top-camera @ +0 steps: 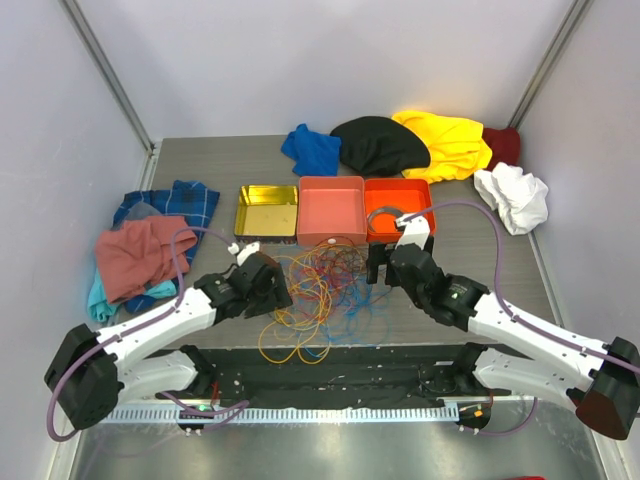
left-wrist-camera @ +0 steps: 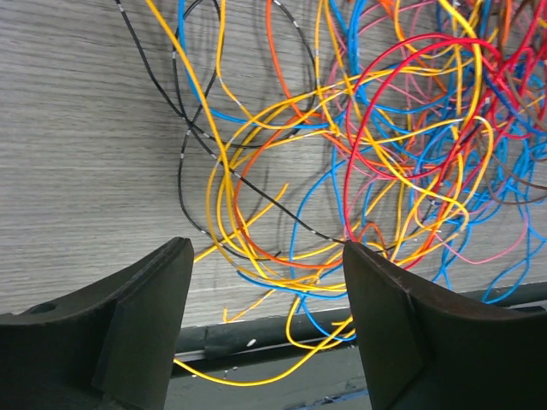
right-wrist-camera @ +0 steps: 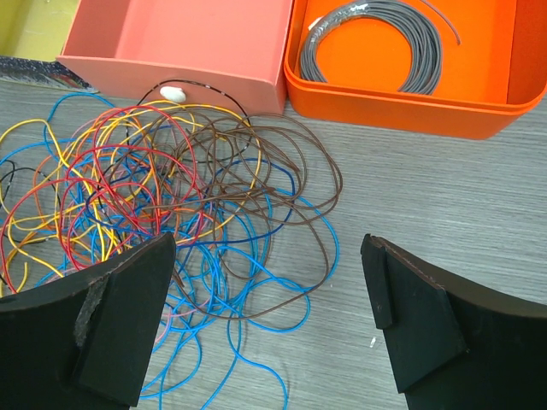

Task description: Untangle the cables

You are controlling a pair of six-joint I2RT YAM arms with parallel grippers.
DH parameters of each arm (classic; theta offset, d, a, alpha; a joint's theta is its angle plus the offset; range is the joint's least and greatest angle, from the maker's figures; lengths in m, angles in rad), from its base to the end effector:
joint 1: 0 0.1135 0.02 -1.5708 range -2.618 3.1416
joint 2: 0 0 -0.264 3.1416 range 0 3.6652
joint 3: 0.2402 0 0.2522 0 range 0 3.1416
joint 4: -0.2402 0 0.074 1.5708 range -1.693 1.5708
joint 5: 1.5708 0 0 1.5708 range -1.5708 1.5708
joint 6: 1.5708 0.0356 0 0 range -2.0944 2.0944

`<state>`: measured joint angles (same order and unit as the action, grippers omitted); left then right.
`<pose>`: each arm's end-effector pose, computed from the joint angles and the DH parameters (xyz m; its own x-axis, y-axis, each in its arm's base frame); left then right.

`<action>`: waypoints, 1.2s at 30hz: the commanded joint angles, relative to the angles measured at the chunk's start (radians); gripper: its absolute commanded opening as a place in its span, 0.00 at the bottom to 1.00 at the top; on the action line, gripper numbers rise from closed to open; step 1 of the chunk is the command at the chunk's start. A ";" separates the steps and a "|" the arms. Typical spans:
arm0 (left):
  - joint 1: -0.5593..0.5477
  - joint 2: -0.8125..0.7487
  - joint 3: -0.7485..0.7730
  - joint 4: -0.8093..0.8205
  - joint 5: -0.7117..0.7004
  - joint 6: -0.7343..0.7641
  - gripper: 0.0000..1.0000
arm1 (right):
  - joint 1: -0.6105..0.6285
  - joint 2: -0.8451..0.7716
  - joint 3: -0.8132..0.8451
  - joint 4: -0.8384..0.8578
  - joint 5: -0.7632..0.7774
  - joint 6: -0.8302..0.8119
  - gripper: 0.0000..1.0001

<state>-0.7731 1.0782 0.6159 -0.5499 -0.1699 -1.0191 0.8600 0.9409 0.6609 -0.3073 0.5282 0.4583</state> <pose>0.1466 -0.1346 0.1981 -0.8497 -0.3437 -0.3999 -0.1897 0.9069 -0.3762 0.1465 0.1427 0.2588 -0.4927 0.0134 -0.8701 -0.1816 0.9763 0.1179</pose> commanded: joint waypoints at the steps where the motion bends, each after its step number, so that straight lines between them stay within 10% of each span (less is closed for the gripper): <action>1: -0.005 0.041 -0.004 0.068 -0.031 -0.016 0.64 | 0.001 -0.005 -0.010 0.024 0.003 0.023 1.00; 9: -0.003 0.014 0.001 0.064 -0.085 -0.029 0.00 | 0.002 -0.021 -0.012 0.010 0.019 0.016 1.00; 15: -0.005 -0.047 0.041 -0.008 -0.126 0.002 0.00 | 0.002 -0.010 -0.004 0.016 0.015 0.019 1.00; 36: -0.005 -0.116 0.875 -0.200 -0.257 0.451 0.00 | 0.001 -0.079 0.019 0.048 -0.078 0.005 1.00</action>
<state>-0.7731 0.9482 1.3945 -0.7422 -0.4099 -0.6704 0.8600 0.9081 0.6506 -0.3069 0.4892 0.4694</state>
